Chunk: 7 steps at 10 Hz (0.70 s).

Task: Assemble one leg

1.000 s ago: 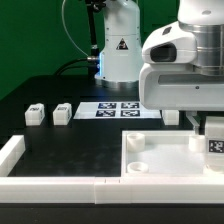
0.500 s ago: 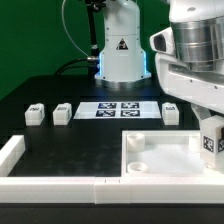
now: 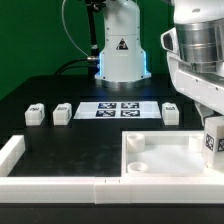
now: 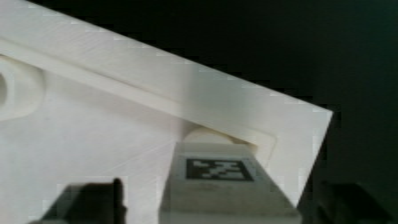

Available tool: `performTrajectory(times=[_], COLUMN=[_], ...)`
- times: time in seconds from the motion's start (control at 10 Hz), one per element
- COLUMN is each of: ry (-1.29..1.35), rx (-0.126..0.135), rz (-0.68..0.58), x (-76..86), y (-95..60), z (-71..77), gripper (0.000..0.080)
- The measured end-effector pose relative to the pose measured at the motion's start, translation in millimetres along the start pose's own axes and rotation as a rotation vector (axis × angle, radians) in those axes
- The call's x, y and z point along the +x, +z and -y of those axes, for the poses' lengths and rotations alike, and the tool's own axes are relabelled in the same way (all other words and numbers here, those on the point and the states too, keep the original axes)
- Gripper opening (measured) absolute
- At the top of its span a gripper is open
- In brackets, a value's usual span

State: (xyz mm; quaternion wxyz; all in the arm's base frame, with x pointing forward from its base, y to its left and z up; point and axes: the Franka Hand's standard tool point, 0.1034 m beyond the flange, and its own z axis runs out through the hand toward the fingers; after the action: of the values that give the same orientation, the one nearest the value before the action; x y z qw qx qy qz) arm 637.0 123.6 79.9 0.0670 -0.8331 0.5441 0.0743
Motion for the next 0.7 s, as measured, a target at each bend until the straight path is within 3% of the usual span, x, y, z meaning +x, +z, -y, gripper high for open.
performTrajectory(times=[0.1, 0.2, 0.6, 0.7], ry=[-0.170, -0.371, -0.764, -0.935], rx=[-0.020, -0.034, -0.040, -0.084], rz=[-0.003, -0.014, -0.011, -0.052], x=[-1.9, -0.4, 0.4, 0.8], y=[1.9, 1.4, 1.5, -0.1], z=[-3.1, -3.7, -4.1, -2.7], gripper=[0.0613, 0.0642, 0.0649, 0.0649])
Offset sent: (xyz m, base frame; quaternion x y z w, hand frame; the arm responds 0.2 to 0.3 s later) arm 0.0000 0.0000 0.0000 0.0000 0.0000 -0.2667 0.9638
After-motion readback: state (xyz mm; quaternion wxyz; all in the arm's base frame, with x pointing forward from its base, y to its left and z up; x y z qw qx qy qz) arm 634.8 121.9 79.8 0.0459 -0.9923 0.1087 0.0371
